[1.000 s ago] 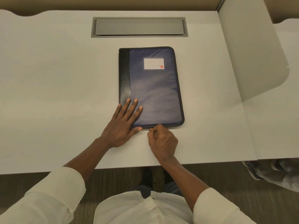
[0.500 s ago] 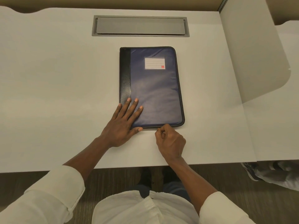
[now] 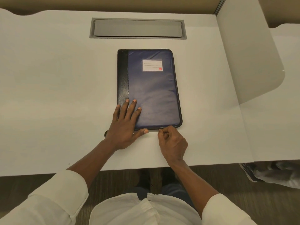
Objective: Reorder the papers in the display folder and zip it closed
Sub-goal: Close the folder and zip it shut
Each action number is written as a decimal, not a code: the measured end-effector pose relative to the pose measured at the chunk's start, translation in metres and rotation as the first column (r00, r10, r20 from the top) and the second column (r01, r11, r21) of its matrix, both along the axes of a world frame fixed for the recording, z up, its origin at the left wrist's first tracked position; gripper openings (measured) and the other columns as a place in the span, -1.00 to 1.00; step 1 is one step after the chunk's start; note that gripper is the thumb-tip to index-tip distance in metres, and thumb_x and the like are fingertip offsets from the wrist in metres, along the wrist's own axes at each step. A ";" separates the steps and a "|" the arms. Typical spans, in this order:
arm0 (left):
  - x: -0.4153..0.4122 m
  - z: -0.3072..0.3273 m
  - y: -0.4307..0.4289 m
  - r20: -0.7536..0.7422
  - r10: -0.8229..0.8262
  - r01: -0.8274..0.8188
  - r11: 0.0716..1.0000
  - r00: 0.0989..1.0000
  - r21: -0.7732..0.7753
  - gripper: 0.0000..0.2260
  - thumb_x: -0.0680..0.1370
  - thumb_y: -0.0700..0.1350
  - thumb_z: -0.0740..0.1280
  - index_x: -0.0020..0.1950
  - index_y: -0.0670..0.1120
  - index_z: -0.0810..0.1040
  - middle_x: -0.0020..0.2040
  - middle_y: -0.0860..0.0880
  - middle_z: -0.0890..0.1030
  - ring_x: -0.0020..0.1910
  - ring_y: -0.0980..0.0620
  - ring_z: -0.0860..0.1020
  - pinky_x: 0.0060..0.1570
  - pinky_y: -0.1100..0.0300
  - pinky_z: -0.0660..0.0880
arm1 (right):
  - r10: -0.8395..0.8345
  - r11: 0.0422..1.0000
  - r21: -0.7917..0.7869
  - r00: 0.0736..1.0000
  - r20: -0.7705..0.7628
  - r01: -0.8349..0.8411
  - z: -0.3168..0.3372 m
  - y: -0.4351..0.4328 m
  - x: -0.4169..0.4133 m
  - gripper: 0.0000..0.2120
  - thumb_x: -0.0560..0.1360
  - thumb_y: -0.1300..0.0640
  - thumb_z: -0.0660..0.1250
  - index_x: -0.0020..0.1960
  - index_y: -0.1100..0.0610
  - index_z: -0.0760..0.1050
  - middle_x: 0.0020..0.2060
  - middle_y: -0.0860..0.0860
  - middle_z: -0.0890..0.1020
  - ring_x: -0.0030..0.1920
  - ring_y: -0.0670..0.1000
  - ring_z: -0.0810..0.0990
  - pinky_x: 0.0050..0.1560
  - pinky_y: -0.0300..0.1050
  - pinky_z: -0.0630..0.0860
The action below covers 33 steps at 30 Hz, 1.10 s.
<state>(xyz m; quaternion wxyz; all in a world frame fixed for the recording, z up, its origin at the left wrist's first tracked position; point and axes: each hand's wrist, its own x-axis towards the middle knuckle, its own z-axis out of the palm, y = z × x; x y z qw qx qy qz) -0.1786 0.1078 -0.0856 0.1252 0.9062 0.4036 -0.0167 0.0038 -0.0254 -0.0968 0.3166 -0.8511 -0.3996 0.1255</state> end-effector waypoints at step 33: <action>0.040 -0.009 -0.016 -0.051 0.054 -0.048 0.991 0.997 0.121 -0.06 0.55 0.58 -0.15 0.76 -0.01 -0.09 0.74 -0.17 -0.21 0.69 -0.34 -0.25 0.59 -0.44 -0.07 | -0.067 0.997 0.029 0.995 0.068 0.065 0.000 -0.016 0.049 -0.88 0.56 0.12 0.46 -0.12 0.09 0.57 -0.25 -0.06 0.59 -0.36 -0.08 0.51 -0.31 -0.41 0.30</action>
